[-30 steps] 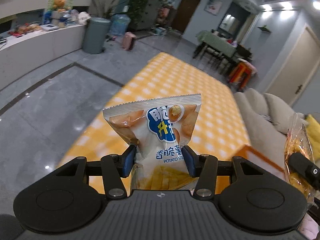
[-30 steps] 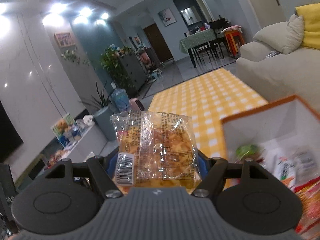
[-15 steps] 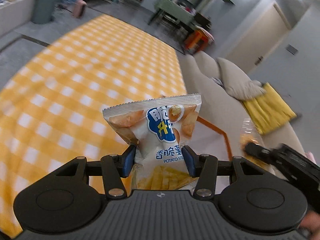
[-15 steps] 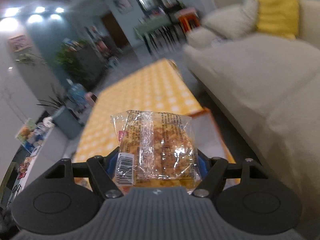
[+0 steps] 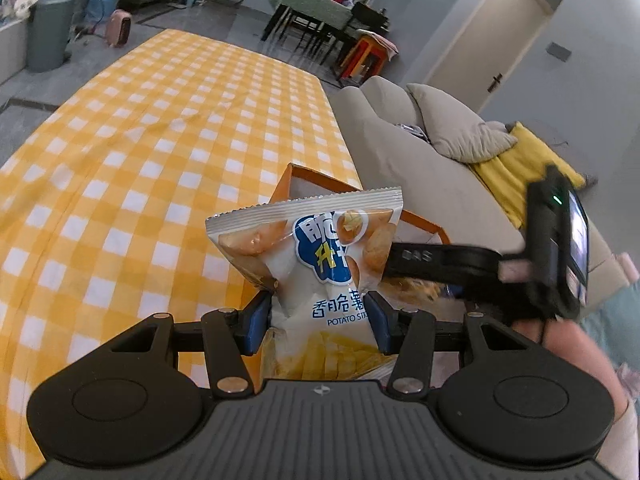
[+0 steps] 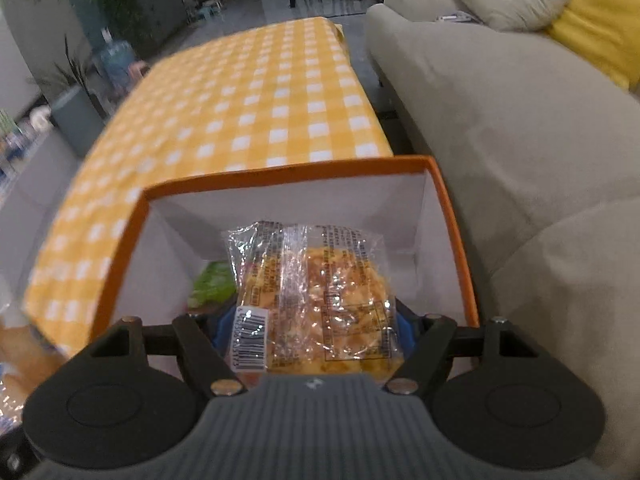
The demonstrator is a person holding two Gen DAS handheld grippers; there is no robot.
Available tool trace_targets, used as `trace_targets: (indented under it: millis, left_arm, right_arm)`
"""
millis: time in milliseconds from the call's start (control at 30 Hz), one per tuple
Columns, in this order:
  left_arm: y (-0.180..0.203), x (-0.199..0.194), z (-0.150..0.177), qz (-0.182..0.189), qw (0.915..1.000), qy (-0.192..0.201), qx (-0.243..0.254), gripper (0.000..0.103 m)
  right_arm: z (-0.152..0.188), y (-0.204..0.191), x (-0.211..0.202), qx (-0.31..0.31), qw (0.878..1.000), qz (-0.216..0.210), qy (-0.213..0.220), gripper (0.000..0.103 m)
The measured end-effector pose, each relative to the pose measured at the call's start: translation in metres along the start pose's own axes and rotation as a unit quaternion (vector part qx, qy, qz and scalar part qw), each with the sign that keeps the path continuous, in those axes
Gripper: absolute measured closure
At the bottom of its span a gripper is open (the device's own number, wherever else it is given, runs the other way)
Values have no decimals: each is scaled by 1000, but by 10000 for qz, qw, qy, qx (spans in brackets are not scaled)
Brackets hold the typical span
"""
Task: Organize snacks
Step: 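Lower the crispy-snack packet into the box and open the right tool while the left carries its packet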
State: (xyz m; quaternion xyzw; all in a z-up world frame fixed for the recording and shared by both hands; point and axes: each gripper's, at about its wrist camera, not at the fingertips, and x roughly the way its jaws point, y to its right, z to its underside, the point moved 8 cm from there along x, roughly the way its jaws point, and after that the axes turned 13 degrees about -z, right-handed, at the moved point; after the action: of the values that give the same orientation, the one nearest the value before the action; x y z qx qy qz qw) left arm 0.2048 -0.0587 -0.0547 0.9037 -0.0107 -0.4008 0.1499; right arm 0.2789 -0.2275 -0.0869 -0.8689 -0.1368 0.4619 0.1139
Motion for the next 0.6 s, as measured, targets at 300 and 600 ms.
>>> trace_targets:
  millis: [300,600]
  left_arm:
    - [-11,4,0,148,9997,-99,-179,45]
    - [-10,-2,0,14,9997,-132,-182,45]
  right_arm:
    - [-10,-11,17,-288,9990,-292,-159,8]
    - [-25,-11,-17,83,9955,-872,347,9]
